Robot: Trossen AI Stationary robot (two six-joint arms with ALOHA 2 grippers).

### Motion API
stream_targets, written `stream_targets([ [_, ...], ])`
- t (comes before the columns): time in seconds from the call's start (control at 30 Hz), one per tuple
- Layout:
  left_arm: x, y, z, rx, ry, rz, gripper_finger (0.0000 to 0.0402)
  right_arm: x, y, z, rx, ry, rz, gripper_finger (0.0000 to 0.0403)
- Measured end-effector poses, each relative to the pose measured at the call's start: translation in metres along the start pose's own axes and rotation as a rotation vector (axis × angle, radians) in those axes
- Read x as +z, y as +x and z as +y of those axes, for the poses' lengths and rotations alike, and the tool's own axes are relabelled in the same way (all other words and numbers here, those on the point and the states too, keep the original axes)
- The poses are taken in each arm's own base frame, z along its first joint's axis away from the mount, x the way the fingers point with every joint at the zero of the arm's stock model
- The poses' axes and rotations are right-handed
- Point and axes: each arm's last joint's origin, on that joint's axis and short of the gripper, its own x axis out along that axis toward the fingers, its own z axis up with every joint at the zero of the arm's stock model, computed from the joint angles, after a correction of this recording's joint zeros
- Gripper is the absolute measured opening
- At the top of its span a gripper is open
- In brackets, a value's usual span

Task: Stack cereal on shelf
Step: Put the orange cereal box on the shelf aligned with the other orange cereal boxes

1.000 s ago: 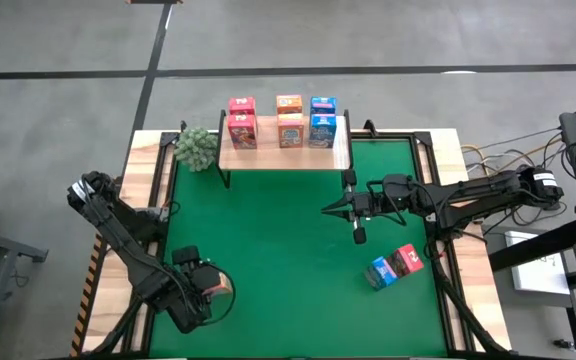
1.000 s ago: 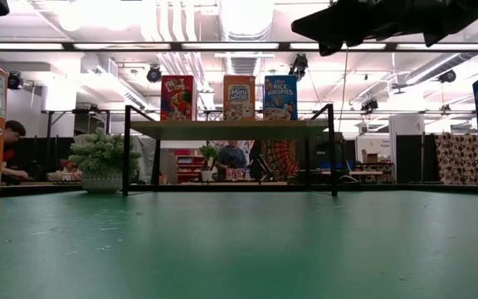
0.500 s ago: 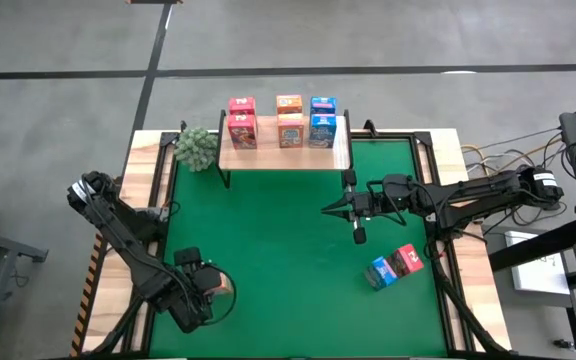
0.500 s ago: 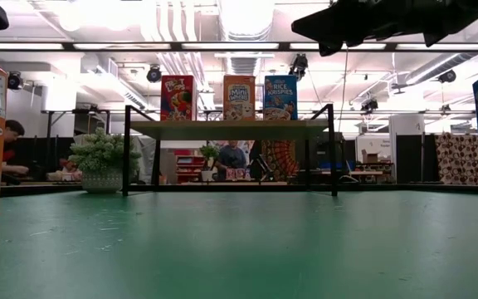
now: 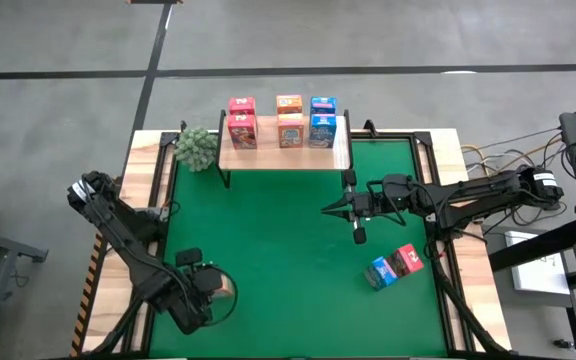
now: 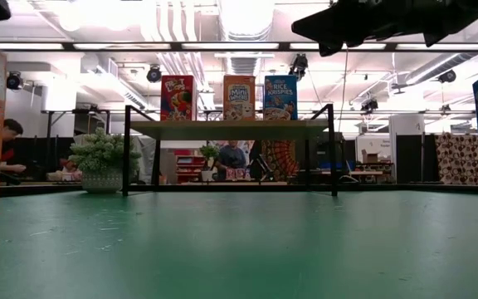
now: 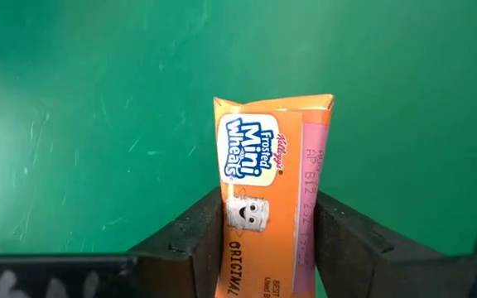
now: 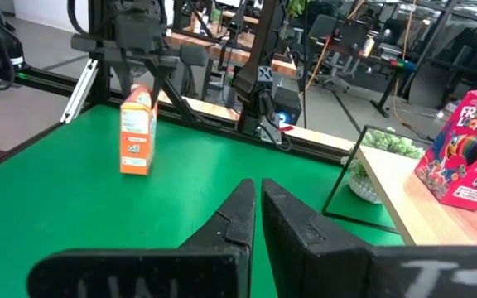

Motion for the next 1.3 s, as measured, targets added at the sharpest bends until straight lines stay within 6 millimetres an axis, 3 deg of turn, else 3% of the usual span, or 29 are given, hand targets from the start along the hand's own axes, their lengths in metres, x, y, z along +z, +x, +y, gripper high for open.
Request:
stream_targets([
  [0.23, 0.036, -0.018, 0.004, -0.022, 0.036, -0.100, 0.0140, 0.006, -0.007, -0.001, -0.015, -0.048, -0.013, 0.0013],
  [0.57, 0.097, -0.032, 0.038, 0.010, 0.194, -0.178, 0.0140, 0.028, -0.037, -0.003, -0.040, -0.123, -0.090, 0.0013],
  [1.07, 0.182, -0.056, 0.125, 0.181, 0.299, -0.362, 0.0140, 0.019, -0.042, 0.001, -0.020, -0.125, -0.037, 0.0013],
  [1.3, 0.206, -0.056, 0.170, 0.274, 0.277, -0.422, 0.0140, 0.017, -0.042, 0.001, -0.014, -0.105, -0.018, 0.0013],
])
